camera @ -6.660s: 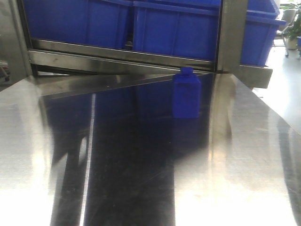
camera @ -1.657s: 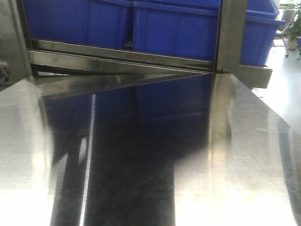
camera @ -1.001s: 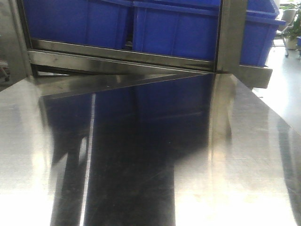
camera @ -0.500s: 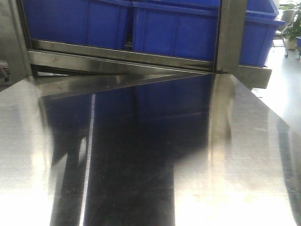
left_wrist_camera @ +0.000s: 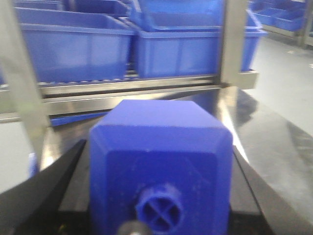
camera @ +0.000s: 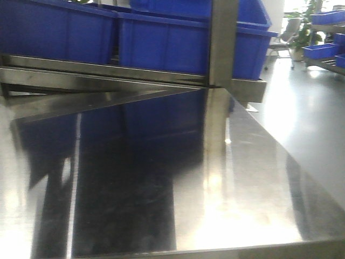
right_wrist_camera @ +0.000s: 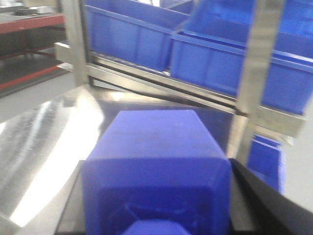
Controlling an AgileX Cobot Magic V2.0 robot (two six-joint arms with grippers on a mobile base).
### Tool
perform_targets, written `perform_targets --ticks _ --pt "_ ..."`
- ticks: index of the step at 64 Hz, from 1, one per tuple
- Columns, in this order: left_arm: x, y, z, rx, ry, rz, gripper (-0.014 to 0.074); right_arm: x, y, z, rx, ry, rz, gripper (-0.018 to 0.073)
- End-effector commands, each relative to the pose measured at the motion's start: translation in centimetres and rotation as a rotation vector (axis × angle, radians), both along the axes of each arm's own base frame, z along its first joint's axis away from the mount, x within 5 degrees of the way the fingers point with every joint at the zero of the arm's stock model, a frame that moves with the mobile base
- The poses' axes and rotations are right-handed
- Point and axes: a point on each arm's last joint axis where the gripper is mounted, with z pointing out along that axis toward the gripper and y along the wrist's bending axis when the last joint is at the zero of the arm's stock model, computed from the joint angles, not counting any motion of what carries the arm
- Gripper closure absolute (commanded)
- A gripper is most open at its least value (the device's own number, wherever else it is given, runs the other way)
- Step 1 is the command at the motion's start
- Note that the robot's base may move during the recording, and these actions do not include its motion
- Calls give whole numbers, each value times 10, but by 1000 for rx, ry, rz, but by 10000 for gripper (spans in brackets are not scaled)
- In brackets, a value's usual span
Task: Pick and sort blue part to right shelf
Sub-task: 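Turn the base away from the table while holding both parts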
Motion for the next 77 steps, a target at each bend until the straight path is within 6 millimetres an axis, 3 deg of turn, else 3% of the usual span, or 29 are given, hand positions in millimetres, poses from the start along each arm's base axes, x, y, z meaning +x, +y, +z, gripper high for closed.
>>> perform_targets --ticks 1,77 --pt "1 0 15 -32 -98 -5 293 -1 -1 17 40 -104 1 258" --pt "1 0 15 -31 -96 -5 293 -1 -1 17 40 -104 1 258"
